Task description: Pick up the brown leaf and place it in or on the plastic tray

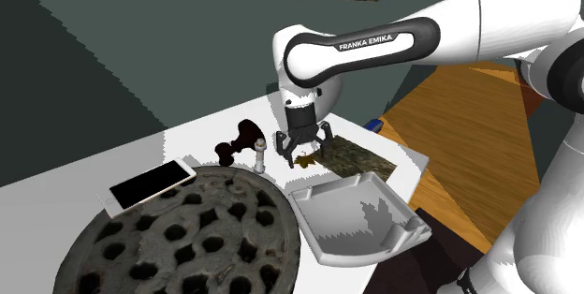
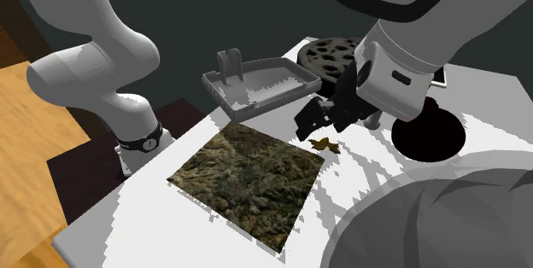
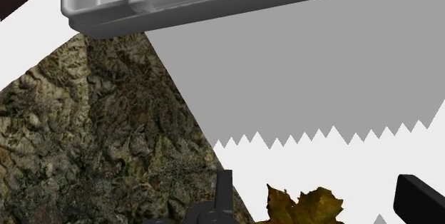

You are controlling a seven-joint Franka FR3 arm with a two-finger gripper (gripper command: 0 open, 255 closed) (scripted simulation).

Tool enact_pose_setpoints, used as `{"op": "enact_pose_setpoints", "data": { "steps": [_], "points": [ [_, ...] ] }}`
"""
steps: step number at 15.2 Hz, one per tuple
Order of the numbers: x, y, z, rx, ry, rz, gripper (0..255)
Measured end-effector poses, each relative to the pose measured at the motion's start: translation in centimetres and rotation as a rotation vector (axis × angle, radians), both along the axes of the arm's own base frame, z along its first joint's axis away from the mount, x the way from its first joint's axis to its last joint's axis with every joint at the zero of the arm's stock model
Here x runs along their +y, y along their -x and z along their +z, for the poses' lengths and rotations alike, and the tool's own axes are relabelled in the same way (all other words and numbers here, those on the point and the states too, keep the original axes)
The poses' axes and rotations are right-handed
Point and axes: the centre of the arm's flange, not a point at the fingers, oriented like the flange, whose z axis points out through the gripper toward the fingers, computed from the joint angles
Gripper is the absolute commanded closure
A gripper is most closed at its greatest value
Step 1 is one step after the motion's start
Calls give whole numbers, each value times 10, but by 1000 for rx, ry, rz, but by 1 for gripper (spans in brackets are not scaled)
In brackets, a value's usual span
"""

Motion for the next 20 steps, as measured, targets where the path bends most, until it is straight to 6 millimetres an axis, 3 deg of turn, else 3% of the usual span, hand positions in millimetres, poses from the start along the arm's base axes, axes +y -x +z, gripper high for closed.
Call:
{"op": "enact_pose_setpoints", "data": {
  "steps": [6, 7, 16, 17, 20],
  "points": [
    [-1, 2, -3, 0, 0, 0, 0],
    [-1, 2, -3, 0, 0, 0, 255],
    [-1, 2, -3, 0, 0, 0, 255],
    [-1, 2, -3, 0, 0, 0, 0],
    [5, -14, 2, 16, 12, 39, 0]
  ]
}}
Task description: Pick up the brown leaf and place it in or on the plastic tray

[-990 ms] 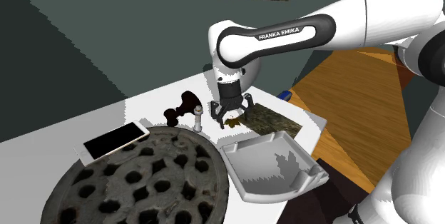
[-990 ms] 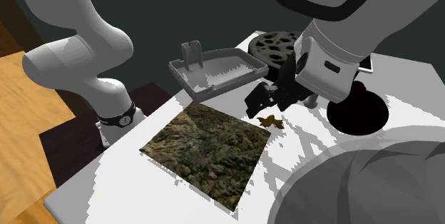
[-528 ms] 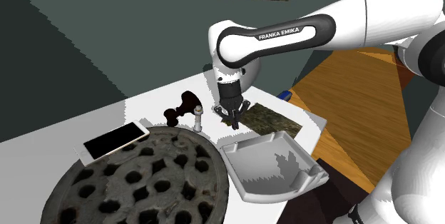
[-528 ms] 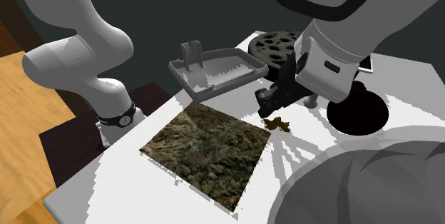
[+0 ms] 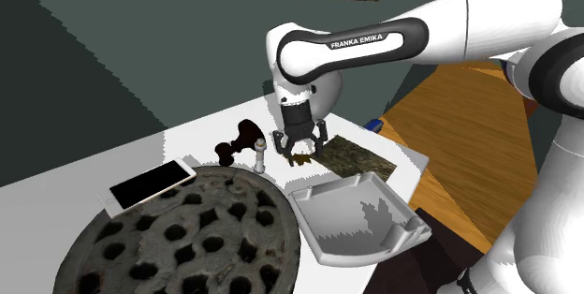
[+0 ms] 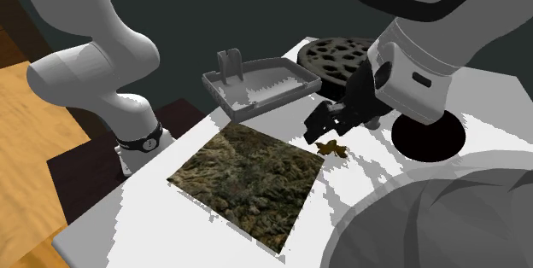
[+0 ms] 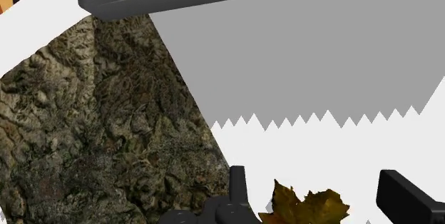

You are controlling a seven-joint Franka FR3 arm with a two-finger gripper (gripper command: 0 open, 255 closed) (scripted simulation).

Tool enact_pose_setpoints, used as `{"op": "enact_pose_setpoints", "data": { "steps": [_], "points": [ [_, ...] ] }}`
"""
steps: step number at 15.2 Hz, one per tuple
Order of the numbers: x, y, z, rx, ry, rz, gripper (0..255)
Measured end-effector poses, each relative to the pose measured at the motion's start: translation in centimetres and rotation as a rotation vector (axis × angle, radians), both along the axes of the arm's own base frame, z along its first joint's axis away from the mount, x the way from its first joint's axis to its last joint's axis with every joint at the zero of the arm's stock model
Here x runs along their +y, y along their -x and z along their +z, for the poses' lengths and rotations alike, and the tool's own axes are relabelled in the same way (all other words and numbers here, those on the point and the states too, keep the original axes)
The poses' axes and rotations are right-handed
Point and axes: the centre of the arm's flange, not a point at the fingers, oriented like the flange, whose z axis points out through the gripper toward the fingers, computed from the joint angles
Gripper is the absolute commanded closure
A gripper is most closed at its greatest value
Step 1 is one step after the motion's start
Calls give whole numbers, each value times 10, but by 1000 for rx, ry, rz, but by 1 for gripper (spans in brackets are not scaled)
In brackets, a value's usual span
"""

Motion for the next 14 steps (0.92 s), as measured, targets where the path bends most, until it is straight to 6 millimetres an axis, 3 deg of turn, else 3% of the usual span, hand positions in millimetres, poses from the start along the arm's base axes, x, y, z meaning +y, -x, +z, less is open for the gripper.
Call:
{"op": "enact_pose_setpoints", "data": {
  "steps": [4, 5, 10, 14],
  "points": [
    [20, -53, 20, 54, 43, 121, 0],
    [21, -59, 22, 73, 56, 140, 0],
    [17, -57, 14, 84, 64, 158, 0],
    [18, -49, -10, 82, 62, 160, 0]
  ]
}}
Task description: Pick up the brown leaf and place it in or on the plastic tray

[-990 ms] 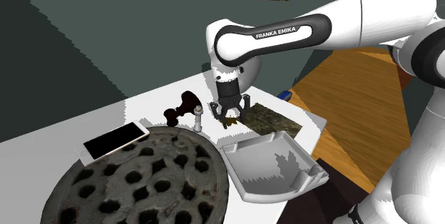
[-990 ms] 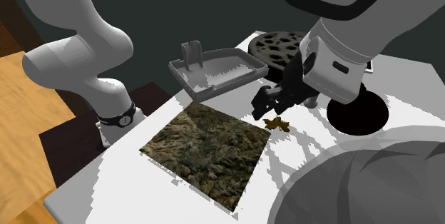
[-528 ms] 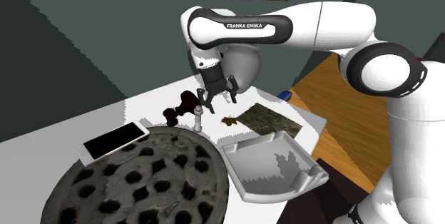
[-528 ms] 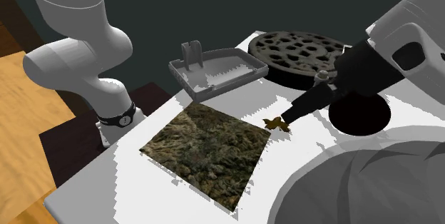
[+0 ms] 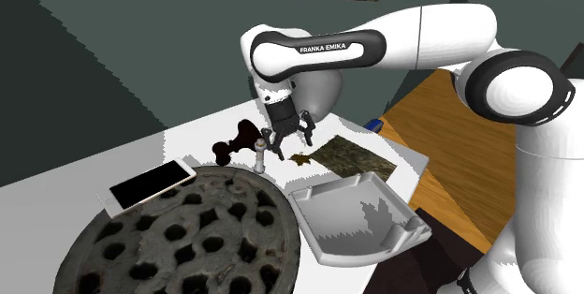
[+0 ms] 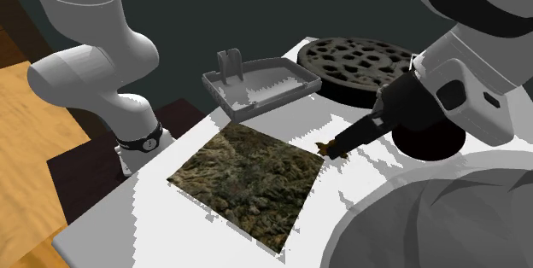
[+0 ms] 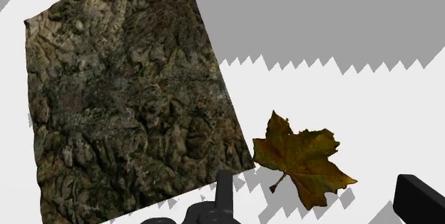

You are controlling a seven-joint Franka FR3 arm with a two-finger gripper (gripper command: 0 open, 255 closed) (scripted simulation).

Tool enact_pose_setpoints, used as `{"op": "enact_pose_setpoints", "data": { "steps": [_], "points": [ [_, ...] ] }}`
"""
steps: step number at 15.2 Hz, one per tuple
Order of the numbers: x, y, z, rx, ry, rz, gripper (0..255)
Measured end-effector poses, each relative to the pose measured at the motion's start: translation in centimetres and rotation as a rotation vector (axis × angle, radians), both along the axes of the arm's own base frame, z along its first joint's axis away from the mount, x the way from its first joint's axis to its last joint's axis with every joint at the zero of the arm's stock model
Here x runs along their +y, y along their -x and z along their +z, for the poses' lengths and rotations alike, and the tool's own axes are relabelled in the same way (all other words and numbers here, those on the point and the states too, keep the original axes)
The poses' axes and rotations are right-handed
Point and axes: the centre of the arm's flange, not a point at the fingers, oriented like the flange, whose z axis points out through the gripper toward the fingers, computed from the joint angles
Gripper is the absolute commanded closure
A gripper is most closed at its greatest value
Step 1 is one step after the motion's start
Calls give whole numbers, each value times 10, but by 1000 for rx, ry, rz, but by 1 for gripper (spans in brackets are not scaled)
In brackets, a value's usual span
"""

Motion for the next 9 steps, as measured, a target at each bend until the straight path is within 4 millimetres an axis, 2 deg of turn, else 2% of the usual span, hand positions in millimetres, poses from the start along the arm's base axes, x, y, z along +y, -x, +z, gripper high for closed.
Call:
{"op": "enact_pose_setpoints", "data": {
  "steps": [5, 6, 9],
  "points": [
    [1, -1, -1, -6, -3, 0, 0],
    [1, -1, -2, -6, -3, 0, 255],
    [2, -1, -2, -6, -4, 1, 255]
  ]
}}
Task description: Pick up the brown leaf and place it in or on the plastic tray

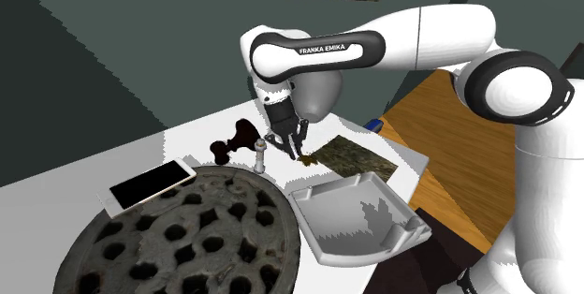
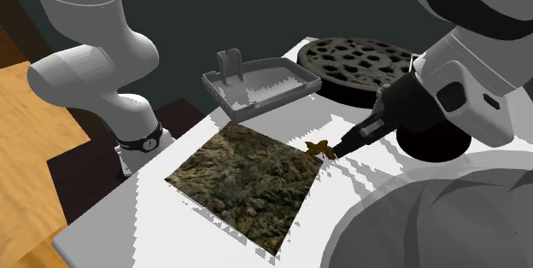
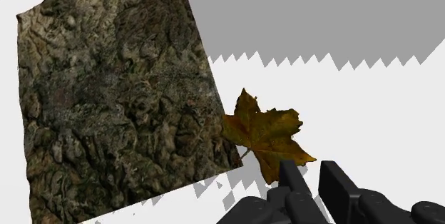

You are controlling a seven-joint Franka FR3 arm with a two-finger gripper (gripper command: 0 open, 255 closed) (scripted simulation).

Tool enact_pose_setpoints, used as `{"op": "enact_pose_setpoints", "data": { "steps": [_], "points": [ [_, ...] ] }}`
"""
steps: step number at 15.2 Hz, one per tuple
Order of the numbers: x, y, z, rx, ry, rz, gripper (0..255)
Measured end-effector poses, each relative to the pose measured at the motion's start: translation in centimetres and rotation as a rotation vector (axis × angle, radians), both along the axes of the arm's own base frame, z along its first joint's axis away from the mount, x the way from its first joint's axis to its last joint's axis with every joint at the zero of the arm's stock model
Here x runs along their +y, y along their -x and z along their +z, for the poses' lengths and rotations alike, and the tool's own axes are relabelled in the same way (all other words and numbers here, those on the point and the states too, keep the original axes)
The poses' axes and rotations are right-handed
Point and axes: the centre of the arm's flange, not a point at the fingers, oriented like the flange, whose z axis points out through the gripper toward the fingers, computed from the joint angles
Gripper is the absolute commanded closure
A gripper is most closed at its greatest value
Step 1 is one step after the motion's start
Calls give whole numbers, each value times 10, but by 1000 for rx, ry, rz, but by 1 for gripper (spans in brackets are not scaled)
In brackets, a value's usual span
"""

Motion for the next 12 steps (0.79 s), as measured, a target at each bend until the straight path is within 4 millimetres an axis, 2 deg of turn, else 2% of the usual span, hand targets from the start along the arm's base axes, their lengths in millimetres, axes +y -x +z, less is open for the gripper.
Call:
{"op": "enact_pose_setpoints", "data": {
  "steps": [6, 7, 8, 9, 12],
  "points": [
    [-1, 0, -1, 2, 1, -1, 255],
    [-1, 0, -1, 2, 1, -1, 0],
    [-1, 0, 1, -2, 1, -1, 0],
    [-4, 8, 7, -23, -22, 45, 0],
    [-22, 53, 44, -171, -206, 376, 0]
  ]
}}
